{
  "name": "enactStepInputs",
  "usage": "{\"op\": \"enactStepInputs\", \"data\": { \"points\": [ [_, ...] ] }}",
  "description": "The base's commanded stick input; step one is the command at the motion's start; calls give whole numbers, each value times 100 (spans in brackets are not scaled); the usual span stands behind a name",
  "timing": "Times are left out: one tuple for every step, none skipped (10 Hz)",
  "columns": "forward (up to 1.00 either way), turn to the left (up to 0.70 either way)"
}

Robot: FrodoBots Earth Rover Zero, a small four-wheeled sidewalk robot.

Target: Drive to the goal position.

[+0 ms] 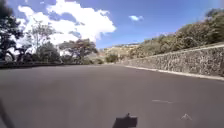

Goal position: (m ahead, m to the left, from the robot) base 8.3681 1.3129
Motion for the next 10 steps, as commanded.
{"op": "enactStepInputs", "data": {
  "points": [
    [50, 0],
    [50, 0],
    [50, 0],
    [50, 0],
    [50, 0],
    [50, 0],
    [50, 0],
    [50, 0],
    [50, 0],
    [50, 0]
  ]
}}
